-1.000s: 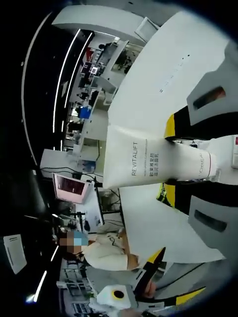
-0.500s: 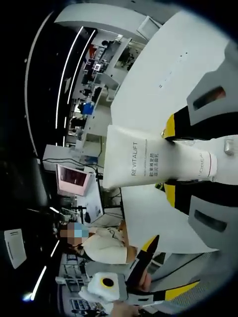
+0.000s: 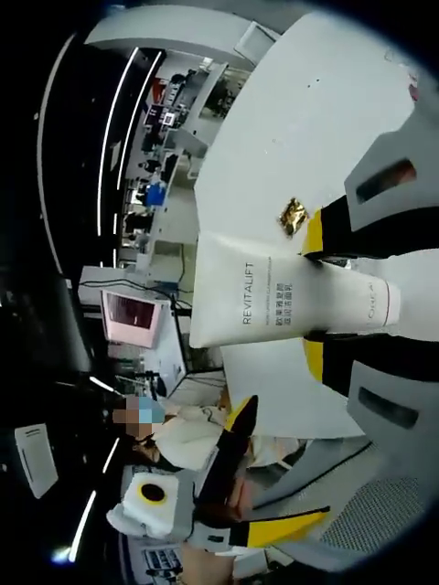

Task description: Arrange the skincare products in the storage area until every visible bottle or jar stands upright without overlapping.

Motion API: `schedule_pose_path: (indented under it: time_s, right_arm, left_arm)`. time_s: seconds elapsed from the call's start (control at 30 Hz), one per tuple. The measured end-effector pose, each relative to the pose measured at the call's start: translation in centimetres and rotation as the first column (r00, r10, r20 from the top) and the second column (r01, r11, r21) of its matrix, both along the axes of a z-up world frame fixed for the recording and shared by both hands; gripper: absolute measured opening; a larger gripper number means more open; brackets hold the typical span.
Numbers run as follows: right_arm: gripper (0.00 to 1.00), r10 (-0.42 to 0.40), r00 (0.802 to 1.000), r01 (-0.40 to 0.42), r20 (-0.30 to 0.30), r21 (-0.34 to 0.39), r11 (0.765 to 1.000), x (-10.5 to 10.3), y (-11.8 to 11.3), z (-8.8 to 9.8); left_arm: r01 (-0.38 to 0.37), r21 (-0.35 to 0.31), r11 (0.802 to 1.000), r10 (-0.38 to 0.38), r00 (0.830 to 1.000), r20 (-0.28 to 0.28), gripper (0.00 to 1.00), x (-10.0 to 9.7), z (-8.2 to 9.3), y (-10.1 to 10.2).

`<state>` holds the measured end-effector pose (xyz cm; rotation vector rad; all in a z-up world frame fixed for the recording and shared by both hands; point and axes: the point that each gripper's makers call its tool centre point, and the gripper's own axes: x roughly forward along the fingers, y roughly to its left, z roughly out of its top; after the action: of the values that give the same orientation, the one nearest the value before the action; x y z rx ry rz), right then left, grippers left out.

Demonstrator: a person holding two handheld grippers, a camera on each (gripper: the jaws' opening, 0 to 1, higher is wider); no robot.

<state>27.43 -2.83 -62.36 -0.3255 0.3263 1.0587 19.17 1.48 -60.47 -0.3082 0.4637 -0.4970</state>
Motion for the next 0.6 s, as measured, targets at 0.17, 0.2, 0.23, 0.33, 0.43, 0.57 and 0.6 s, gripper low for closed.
schedule_pose_path:
  time_s: [0.17, 0.2, 0.23, 0.33, 0.43, 0.57, 0.6]
  right_arm:
    - [0.30, -0.003, 1.000, 0.003, -0.015, 0.008, 1.000, -0.9, -0.2, -0.2]
    - [0.30, -0.001, 1.000, 0.002, -0.016, 0.010, 1.000, -1.0, -0.2, -0.2]
    - [0.30, -0.001, 1.000, 0.001, -0.017, 0.012, 1.000, -1.2, -0.2, -0.1]
    - [0.30, 0.003, 1.000, -0.002, -0.015, 0.022, 1.000, -1.6, -0.1, 0.0]
    - [0.30, 0.009, 1.000, -0.009, -0.014, 0.027, 1.000, -2.3, 0.0, 0.1]
    - [0.30, 0.015, 1.000, -0.014, -0.015, 0.034, 0.999, -3.3, 0.2, 0.2]
    - [0.30, 0.017, 1.000, -0.016, -0.015, 0.035, 0.999, -3.4, 0.3, 0.3]
  left_arm:
    - [0.005, -0.003, 1.000, -0.005, 1.000, 0.007, 0.80, 0.0, 0.6, -0.4]
    - [0.006, -0.003, 1.000, -0.006, 1.000, 0.007, 0.80, 0.0, 0.7, -0.5]
    - [0.006, -0.004, 1.000, -0.006, 1.000, 0.007, 0.79, 0.1, 0.7, -0.4]
    - [0.002, -0.007, 1.000, -0.002, 1.000, 0.011, 0.76, 0.2, 0.9, -0.5]
    - [-0.008, -0.017, 1.000, 0.008, 1.000, 0.017, 0.73, 0.3, 1.2, -0.6]
    - [-0.015, -0.015, 1.000, 0.015, 1.000, 0.024, 0.68, 0.5, 1.6, -0.6]
    - [-0.015, -0.012, 1.000, 0.015, 1.000, 0.027, 0.67, 0.6, 1.7, -0.7]
